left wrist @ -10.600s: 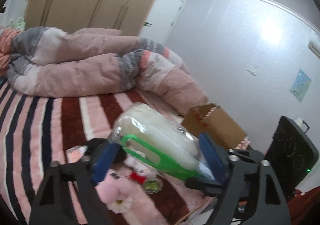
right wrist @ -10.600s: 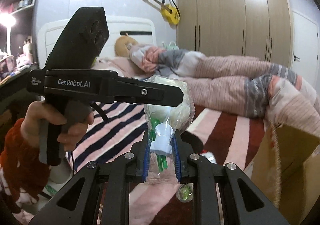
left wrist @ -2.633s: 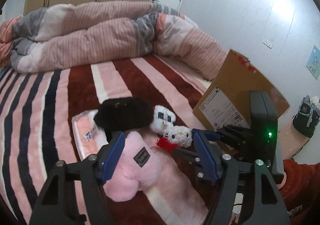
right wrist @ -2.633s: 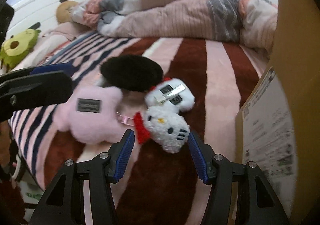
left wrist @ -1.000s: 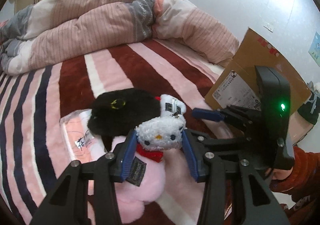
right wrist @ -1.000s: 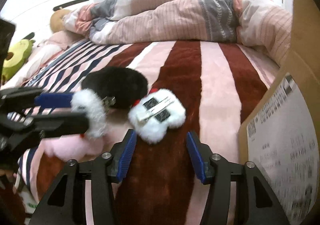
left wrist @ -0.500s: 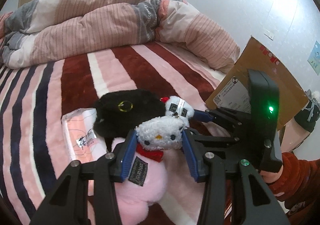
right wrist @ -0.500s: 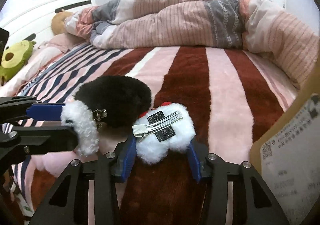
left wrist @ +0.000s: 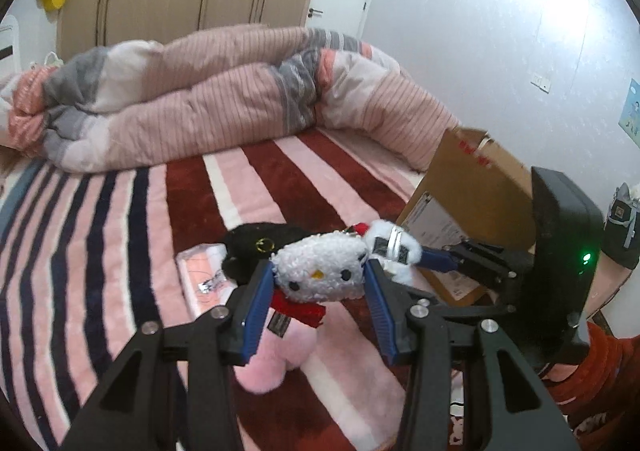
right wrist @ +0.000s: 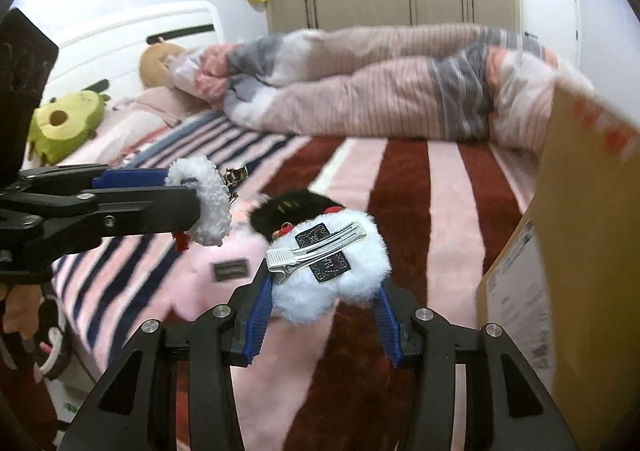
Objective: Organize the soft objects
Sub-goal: 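Lift the Hello Kitty plush with the left gripper while the right gripper grasps the white plush keychain, then carry both plush keychains over the box and open both grippers, then return both tools to the pile and reach the right gripper to the pink bunny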
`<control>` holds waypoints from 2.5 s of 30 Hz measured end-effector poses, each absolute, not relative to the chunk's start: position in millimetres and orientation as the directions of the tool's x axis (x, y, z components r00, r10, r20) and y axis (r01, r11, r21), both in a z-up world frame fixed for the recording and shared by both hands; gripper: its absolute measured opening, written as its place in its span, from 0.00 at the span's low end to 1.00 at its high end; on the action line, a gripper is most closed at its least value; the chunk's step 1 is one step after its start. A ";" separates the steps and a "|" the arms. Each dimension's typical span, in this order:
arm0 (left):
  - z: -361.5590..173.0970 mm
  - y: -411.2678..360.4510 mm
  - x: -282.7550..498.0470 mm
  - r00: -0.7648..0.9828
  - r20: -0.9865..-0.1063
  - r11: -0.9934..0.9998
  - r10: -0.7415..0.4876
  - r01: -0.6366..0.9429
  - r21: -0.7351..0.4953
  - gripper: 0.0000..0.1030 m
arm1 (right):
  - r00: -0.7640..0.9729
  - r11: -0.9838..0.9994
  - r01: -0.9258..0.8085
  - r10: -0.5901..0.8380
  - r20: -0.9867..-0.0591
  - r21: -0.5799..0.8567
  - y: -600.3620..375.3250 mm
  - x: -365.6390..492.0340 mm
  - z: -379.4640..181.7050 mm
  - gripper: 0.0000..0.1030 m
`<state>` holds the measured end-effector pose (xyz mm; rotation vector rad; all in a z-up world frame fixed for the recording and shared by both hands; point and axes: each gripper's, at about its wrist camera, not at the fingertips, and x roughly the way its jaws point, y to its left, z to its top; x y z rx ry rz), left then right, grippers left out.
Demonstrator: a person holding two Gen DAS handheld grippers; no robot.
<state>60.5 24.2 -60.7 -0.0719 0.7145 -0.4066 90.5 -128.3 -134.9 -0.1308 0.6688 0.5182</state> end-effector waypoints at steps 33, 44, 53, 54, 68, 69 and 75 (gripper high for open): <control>24.0 -202.6 92.5 0.602 -0.627 0.817 -0.494 0.569 -0.097 0.42 | 0.729 0.895 -0.444 0.388 -0.564 0.041 -328.6 63.3 -18.2 0.42; -2.4 -215.1 120.3 0.576 -0.692 0.838 -0.435 0.541 -0.076 0.44 | 0.663 0.877 -0.479 0.394 -0.636 0.043 -343.0 96.5 -51.5 0.44; 8.1 -206.7 115.1 0.631 -0.652 0.856 -0.420 0.515 -0.053 0.85 | 0.655 0.867 -0.496 0.403 -0.639 0.039 -341.5 94.8 -52.2 0.58; 10.2 -204.3 113.8 0.641 -0.647 0.860 -0.413 0.508 -0.046 0.89 | 0.656 0.867 -0.497 0.405 -0.637 0.038 -341.0 94.1 -51.8 0.60; 36.0 -127.8 70.6 0.753 -0.569 0.921 -0.331 0.388 -0.022 0.98 | 0.693 0.850 -0.527 0.426 -0.581 -0.005 -315.6 65.8 -22.3 0.75; 37.0 -121.3 67.4 0.761 -0.565 0.926 -0.319 0.376 -0.017 0.98 | 0.697 0.849 -0.528 0.429 -0.574 -0.007 -312.2 63.2 -19.3 0.75; 36.4 -64.3 44.0 0.800 -0.545 0.957 -0.250 0.290 -0.013 0.99 | 0.700 0.816 -0.578 0.498 -0.512 0.004 -276.9 45.4 -0.2 0.75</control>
